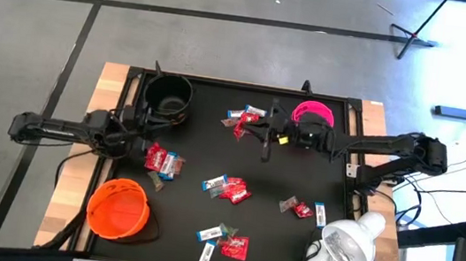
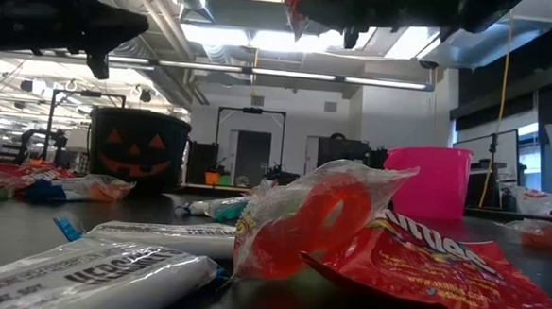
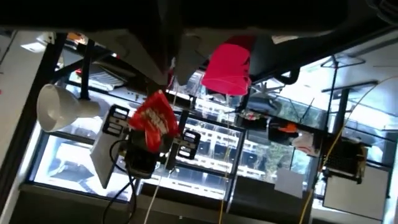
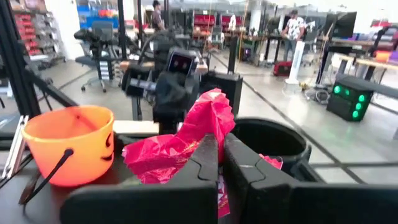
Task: Sort candy
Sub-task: Put the red candy into the orange bucket
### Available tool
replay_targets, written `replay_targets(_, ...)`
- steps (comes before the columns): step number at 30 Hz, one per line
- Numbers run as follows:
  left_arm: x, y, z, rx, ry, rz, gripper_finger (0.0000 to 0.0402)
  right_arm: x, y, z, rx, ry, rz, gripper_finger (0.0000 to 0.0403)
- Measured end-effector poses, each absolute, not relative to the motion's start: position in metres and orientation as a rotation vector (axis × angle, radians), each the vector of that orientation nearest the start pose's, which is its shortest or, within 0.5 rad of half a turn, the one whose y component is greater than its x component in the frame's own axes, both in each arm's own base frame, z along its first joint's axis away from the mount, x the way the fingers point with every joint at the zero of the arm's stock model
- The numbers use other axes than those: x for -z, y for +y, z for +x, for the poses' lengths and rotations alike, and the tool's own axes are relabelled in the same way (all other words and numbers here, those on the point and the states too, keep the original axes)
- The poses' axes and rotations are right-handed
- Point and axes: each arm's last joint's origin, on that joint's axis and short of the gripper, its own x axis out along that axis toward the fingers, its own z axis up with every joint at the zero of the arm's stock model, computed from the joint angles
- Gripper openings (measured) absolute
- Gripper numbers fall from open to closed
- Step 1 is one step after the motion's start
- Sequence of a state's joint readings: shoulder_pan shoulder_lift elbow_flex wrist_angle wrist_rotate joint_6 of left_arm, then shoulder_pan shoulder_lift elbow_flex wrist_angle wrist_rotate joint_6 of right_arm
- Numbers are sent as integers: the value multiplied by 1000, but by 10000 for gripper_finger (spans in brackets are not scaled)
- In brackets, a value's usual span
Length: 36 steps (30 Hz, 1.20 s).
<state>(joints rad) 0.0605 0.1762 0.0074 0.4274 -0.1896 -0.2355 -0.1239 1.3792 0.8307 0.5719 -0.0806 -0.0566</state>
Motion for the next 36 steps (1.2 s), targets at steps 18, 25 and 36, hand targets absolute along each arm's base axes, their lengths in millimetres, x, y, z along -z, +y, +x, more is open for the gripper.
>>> replay_targets(18,-251,13,156,-278,-154,11,197,-274,-51,342,207,-70,-32,3)
replay_targets(25,-251,17,197,-383,-6,61,197,-266,-41,382,265,53,-61,3)
replay_targets(36,-242,12,219,-446,79,56,197,-277,-19,398,350,126,-136,3)
